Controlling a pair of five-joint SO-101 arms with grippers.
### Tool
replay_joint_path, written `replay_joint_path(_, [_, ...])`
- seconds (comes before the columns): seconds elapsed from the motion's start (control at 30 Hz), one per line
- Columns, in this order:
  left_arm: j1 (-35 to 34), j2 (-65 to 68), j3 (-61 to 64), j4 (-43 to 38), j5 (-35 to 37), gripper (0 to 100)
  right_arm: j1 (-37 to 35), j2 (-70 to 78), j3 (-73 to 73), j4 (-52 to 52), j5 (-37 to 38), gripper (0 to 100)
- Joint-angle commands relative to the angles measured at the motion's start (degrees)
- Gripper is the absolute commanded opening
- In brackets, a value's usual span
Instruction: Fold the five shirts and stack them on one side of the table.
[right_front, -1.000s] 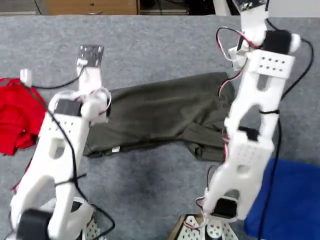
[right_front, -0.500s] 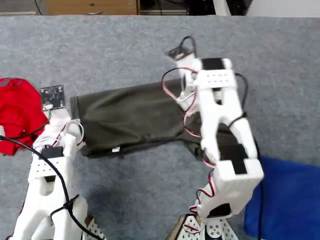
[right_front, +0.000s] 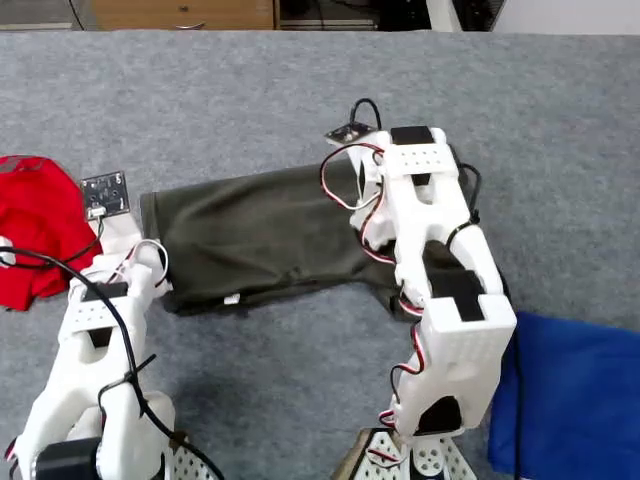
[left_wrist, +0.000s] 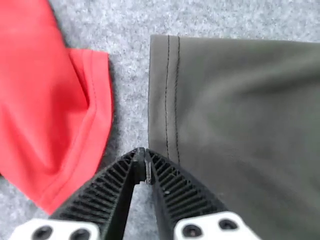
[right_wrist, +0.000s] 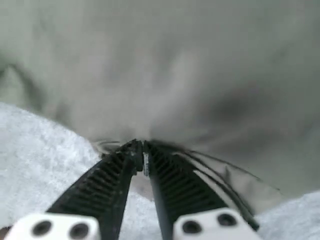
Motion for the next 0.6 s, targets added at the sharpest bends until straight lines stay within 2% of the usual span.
replay_joint_path(0.0, [-0.6,0.4,-2.9,-0.8,0.5,2,-0.3,-0.2,-1.0,3.3,-0.6,1.9])
replay_joint_path(0.3, [-0.6,0.4,-2.9,-0.8,0.5,2,-0.3,-6.8,2.2,8.1,-0.4,1.9])
replay_joint_path(0.57, [-0.6,0.4,-2.9,-0.8,0.5,2,-0.4,-14.9,20.2,4.7,-0.3,1.9])
